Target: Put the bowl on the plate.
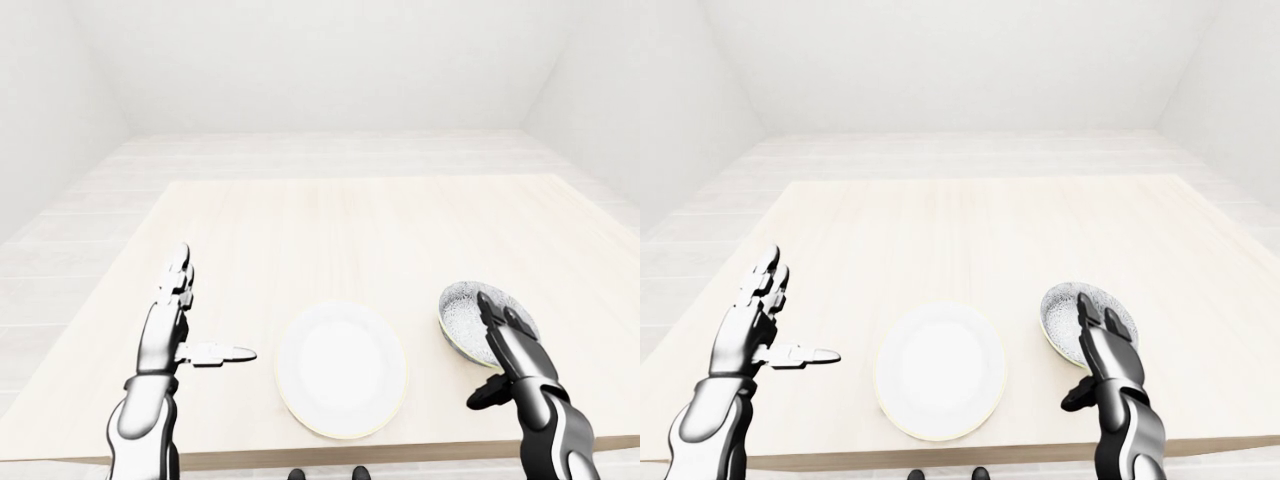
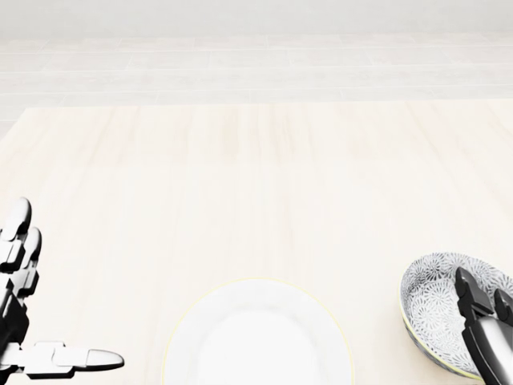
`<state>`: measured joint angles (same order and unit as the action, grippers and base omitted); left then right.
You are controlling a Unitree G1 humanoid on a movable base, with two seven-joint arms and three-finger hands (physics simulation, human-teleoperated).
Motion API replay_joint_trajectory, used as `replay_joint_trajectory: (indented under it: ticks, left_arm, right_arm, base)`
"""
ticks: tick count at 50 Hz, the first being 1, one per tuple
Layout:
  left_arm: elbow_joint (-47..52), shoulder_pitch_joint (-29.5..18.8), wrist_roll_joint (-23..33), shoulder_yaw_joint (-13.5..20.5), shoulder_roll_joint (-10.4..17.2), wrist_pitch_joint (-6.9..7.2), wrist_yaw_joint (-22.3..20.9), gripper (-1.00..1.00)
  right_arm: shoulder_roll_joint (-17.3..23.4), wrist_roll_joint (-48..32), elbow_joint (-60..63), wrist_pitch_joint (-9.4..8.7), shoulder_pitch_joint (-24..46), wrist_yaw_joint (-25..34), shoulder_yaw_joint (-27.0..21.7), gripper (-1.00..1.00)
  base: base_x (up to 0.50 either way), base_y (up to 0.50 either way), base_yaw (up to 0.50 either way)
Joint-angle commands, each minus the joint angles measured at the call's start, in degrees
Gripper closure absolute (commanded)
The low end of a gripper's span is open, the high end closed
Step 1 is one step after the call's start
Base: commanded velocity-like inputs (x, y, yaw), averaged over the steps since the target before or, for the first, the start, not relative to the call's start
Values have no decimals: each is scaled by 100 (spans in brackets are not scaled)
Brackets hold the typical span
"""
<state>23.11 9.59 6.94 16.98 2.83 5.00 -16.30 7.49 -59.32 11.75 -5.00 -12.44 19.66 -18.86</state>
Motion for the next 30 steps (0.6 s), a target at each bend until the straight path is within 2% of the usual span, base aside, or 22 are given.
replay_joint_trajectory:
  ticks: [1,18,28,30]
  left_arm:
    - [-35,-10,38,-38,-5,0,6,-100]
    - [-47,-66,53,-91,3,0,41,-100]
    - [-48,-98,46,-103,22,0,58,-100]
    - [-59,-113,49,-124,13,0,73,-100]
  right_arm:
    - [-25,-39,-98,0,-78,-7,-70,-100]
    - [18,-157,-319,0,71,-90,28,-100]
    - [85,-114,-429,0,194,-73,101,-87]
    - [123,-131,-448,0,230,-103,131,-79]
  base:
    - [0,0,0]
    - [0,0,0]
    - [0,0,0]
    - [0,0,0]
